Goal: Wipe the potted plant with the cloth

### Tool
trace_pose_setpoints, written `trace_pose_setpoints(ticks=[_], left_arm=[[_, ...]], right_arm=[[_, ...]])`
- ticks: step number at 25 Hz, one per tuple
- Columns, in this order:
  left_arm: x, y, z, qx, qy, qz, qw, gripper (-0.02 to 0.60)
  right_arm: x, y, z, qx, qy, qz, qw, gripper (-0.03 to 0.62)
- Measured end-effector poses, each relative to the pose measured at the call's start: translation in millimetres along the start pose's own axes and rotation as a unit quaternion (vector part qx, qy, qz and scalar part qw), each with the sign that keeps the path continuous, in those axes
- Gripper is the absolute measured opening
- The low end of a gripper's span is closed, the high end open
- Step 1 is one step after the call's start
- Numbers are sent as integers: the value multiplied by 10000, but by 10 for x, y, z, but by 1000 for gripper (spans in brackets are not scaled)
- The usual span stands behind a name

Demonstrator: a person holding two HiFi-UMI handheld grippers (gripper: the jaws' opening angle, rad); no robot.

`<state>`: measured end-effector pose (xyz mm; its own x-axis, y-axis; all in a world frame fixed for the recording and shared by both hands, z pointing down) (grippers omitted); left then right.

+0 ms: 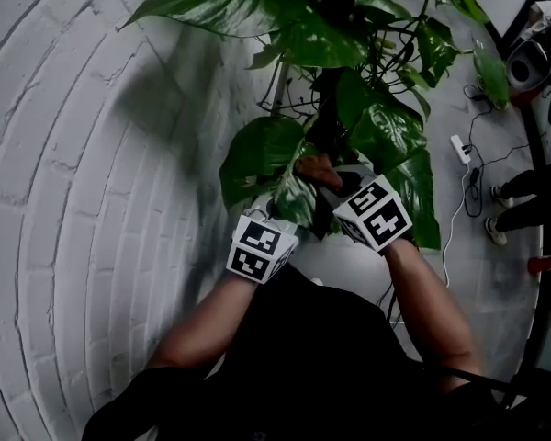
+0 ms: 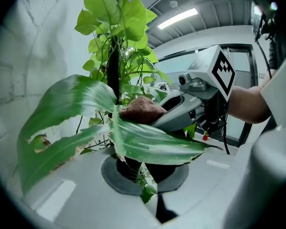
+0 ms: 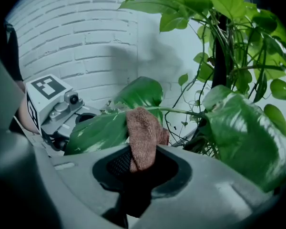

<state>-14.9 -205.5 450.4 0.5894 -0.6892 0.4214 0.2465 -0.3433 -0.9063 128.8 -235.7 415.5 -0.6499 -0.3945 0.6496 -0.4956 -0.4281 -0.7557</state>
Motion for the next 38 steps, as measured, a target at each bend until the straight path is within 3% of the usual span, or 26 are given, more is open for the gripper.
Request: trace_pose_setpoints(ticks=[10,17,28,38], left_arm=[[-25,2,15,57,70,-35,10000,17],[-107,-37,69,50,199,-61,9998,17],[-478,-272,49,-197,737,-117,9970,17],[-778,-421,-231,-455,1111,-51,9928,17]], right_arm=[[-86,-316,-13,513,70,162,9985,66],[-192,-465,-92,548,73,224,9982,66],[-329,-695,-200,773,180,353,9962,66],[-453,-736,-322,840,-31,327,9959,66]])
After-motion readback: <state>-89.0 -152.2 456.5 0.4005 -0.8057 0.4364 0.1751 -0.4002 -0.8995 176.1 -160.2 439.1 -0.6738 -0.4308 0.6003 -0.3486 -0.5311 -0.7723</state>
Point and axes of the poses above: the fingertips, and each gripper's own axes: x forward along the fingers, z to its right, y out of its top, the point moved 10 cm from there along -x, backward along the fingers, and after that the axes turned 9 degrees about y, right-handed, at the moved point
